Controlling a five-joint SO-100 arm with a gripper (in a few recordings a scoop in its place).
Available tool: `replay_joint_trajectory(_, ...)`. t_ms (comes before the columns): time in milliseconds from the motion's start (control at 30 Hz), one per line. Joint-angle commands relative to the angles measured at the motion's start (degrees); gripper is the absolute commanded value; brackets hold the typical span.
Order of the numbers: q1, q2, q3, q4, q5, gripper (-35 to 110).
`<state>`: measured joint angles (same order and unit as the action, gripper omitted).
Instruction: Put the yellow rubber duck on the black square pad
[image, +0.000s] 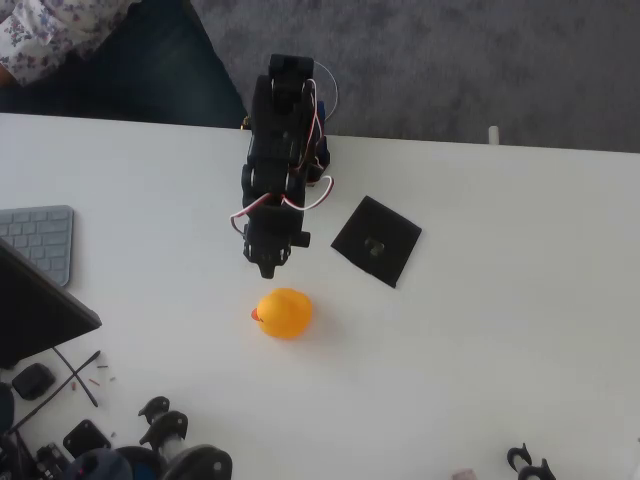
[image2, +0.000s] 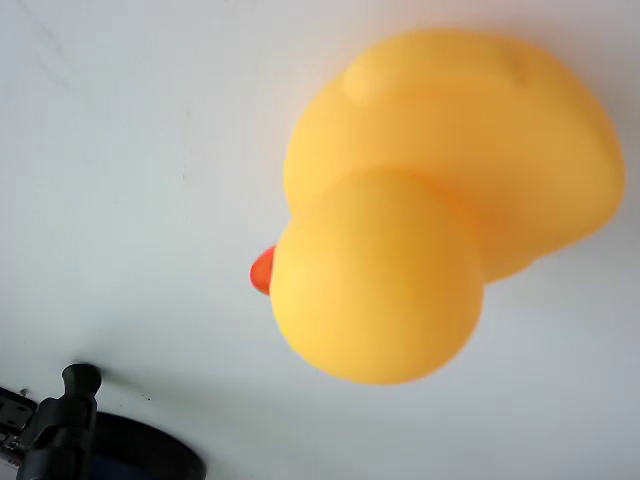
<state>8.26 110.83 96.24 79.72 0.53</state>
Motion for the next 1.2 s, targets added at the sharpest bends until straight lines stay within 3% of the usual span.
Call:
replay_joint_trajectory(0, 0.97, 0.44, -1.14, 1.32, -0.53, 2)
replay_joint_trajectory(467, 1.32, 0.26, -0.97, 1.32, -5.54, 3)
replay_joint_trajectory(900, 11.34, -1.14, 4.48, 0.88, -6.33, 46)
replay_joint_trajectory(1167, 4.13, -12.66, 5.89, 0.44, -5.80, 49)
